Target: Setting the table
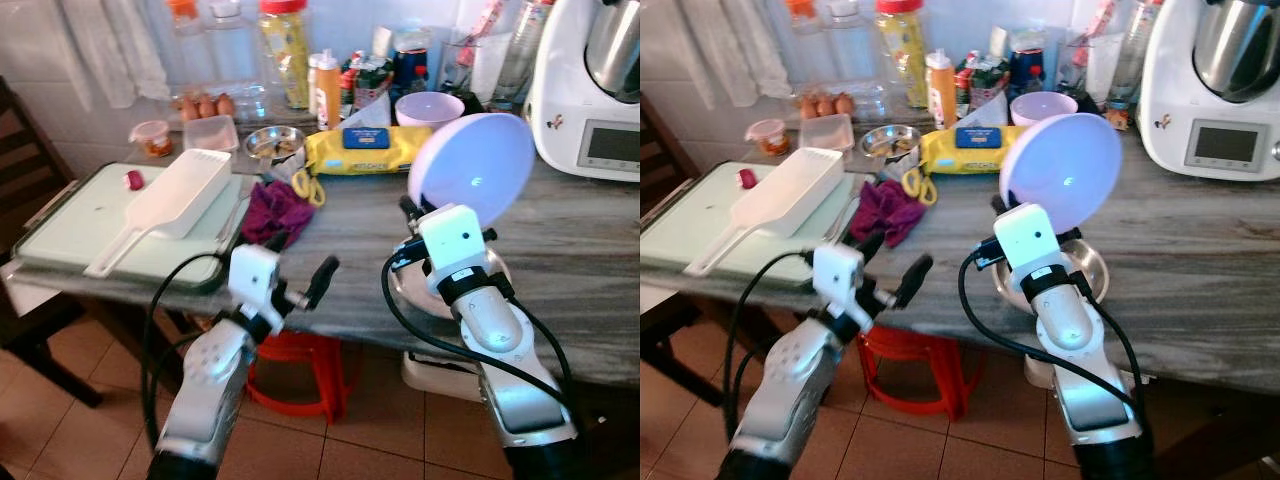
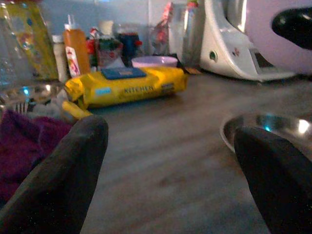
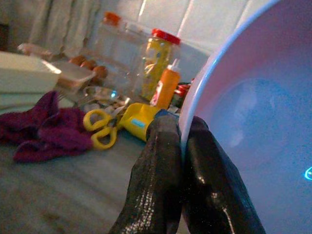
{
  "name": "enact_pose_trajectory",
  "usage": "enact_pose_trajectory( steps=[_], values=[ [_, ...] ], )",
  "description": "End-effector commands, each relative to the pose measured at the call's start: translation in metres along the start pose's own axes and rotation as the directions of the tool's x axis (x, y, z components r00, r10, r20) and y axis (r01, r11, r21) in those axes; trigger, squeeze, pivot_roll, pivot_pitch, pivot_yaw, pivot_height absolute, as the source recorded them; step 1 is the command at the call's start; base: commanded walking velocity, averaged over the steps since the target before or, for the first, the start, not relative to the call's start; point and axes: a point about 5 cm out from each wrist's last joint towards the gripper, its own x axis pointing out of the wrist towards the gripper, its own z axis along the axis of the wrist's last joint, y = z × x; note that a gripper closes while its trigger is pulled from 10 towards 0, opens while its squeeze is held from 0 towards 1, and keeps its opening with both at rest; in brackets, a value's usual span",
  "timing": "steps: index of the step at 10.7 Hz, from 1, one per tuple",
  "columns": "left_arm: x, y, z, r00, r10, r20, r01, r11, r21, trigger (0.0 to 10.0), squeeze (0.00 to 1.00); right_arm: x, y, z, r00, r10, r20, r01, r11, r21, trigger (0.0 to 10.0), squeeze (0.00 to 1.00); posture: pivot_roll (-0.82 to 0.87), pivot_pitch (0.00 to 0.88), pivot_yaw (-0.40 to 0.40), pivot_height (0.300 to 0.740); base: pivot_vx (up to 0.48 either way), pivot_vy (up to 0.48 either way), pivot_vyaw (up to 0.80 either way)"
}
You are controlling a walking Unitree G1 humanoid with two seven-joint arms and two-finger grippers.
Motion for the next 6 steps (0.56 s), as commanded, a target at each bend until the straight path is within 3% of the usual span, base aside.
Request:
enact_pose_trajectory(
  steps=[1, 2, 5, 6],
  values=[
    [-0.006, 0.003, 0.000, 1.000, -0.012, -0.006, 0.012, 0.999, 0.047, 10.0, 0.00, 0.003, -0.001, 0.000, 0.999, 0.038, 0.004, -0.038, 0.999, 0.000, 10.0, 0.00, -0.20, 0.068, 0.060, 0.740, 0.000, 0.000, 0.00],
    [-0.014, 0.006, -0.005, 0.999, -0.012, -0.029, 0.014, 0.999, 0.052, 10.0, 0.00, 0.008, -0.004, -0.004, 0.997, 0.080, -0.024, -0.079, 0.996, 0.041, 10.0, 0.00, -0.20, 0.071, 0.059, 0.740, 0.000, 0.000, 0.00],
    [-0.018, 0.005, -0.007, 0.999, -0.027, -0.042, 0.030, 0.998, 0.061, 10.0, 0.00, 0.022, -0.008, -0.003, 0.975, 0.220, -0.031, -0.219, 0.975, 0.031, 10.0, 0.00, -0.20, 0.076, 0.059, 0.740, 0.000, 0.000, 0.00],
    [-0.019, 0.005, -0.008, 0.998, -0.034, -0.044, 0.037, 0.997, 0.063, 10.0, 0.00, 0.035, -0.012, -0.005, 0.956, 0.284, -0.072, -0.278, 0.957, 0.086, 10.0, 0.00, -0.19, 0.077, 0.051, 0.740, 0.000, 0.000, 0.00]
  ],
)
